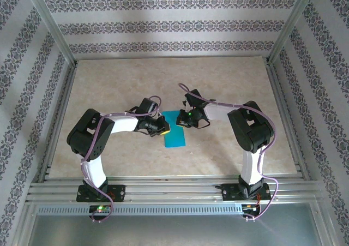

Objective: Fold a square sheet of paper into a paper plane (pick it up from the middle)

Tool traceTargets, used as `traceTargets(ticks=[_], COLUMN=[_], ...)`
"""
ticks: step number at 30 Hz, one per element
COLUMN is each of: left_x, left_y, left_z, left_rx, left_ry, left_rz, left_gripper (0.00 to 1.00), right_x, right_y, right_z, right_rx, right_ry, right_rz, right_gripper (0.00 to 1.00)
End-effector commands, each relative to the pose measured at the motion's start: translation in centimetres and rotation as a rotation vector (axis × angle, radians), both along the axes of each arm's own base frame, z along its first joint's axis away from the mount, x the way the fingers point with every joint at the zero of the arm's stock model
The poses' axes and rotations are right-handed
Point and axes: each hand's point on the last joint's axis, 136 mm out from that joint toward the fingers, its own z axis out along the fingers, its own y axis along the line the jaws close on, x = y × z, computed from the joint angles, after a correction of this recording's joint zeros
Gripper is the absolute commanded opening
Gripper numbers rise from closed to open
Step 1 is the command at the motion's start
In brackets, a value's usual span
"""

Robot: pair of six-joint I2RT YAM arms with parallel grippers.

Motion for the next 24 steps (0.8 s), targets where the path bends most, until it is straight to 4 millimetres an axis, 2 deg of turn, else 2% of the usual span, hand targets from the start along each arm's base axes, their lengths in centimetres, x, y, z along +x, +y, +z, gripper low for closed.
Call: traceTargets(ticks=[1,8,18,24], left_x=[-2.1,-4.0,-5.8,-7.3], left_y=[0.5,1.1,0.7,0.8], left_z=[-1.1,-1.6,-0.6,-1.5], left_rx=[0.065,0.116,0.14,0.172], left_ry=[0.053,0.061,0.006,0.017], left_rz=[-0.016,-0.061,-0.076,-0.087], left_gripper=[0.09,0.09,0.09,0.09], right_x=[-1.5,-1.8,-2.2,-2.3], right_y=[-3.7,-4.2,-4.5,-4.5], right_z=[-4.7,-5.2,-5.8,-6.1], right_rx=[-0.197,-0.227,-0.251,-0.257], right_ry=[0.091,0.106,0.125,0.13], right_rz=[-0.071,-0.091,-0.112,-0.113], right_gripper=[0.11,0.12,0.11,0.11])
